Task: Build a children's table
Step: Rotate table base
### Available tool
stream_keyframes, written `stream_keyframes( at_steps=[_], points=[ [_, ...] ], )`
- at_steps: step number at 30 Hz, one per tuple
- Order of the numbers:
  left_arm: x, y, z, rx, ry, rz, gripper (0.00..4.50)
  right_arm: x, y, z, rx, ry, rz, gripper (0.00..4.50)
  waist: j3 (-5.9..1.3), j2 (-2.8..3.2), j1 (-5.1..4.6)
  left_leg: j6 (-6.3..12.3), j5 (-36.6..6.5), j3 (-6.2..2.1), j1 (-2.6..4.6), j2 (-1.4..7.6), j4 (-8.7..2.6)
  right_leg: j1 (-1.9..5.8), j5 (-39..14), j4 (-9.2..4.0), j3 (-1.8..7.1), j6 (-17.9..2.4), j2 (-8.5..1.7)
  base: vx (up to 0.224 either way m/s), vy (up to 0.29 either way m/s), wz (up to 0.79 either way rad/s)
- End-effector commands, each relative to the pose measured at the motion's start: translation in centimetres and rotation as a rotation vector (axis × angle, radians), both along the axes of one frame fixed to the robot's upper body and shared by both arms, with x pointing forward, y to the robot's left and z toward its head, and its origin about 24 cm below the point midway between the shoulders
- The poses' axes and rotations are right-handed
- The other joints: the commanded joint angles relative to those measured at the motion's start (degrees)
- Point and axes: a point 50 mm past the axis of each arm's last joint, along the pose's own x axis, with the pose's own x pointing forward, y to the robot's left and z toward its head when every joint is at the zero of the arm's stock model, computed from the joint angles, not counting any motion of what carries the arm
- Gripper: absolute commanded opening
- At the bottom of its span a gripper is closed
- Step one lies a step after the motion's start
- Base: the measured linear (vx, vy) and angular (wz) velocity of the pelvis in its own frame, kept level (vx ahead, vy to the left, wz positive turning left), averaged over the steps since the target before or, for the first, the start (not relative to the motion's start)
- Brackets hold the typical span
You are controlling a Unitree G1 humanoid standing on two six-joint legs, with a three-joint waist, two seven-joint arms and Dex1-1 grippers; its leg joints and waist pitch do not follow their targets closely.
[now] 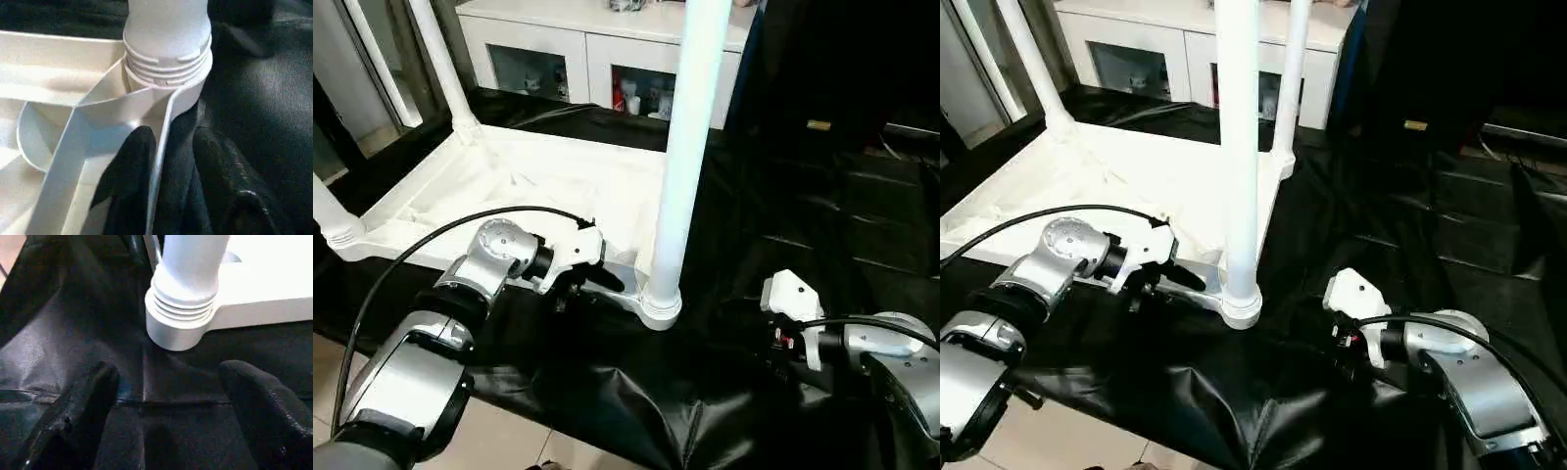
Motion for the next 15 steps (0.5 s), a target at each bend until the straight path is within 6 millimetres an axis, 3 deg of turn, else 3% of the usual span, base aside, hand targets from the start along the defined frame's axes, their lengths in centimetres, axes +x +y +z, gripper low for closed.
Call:
stream_keyframes(
  at_steps=[1,4,11,15],
  points=[
    [0.37,-0.12,0.63,0.014,-0.032,-0.010,1.35,-0.09,-0.03,0.33,-0.008,0.001,0.014,3.82,-3.91,-0.71,0.12,2.19,-15.71,-1.21,0.84,2.11,-3.70,2.65,-19.64,-5.06,2.06,-11.64,-3.53,0.000,0.000,0.00],
    [0.40,0.23,0.42,0.039,-0.039,-0.007,1.12,-0.20,0.14,0.37,-0.008,0.003,0.019,3.82,-3.91,-0.28,0.12,2.28,-15.54,-1.21,0.81,2.06,-3.68,2.65,-18.63,-5.04,2.02,-11.83,-3.38,0.000,0.000,0.00],
    [0.56,0.56,0.10,0.095,-0.057,0.002,0.42,-0.46,0.27,0.32,-0.009,0.006,0.020,3.82,-3.99,-0.38,0.08,2.18,-15.63,-1.22,0.86,2.12,-3.67,2.81,-17.15,-4.96,2.03,-12.41,-3.45,0.000,0.000,0.00],
    [0.49,0.71,-0.26,0.110,-0.060,0.009,0.33,-0.41,0.40,0.36,-0.003,0.003,0.017,3.82,-3.93,-0.40,0.00,2.02,-15.91,-1.27,0.82,2.15,-3.77,2.89,-17.17,-4.95,2.01,-12.61,-3.50,0.000,0.000,0.00]
  ],
)
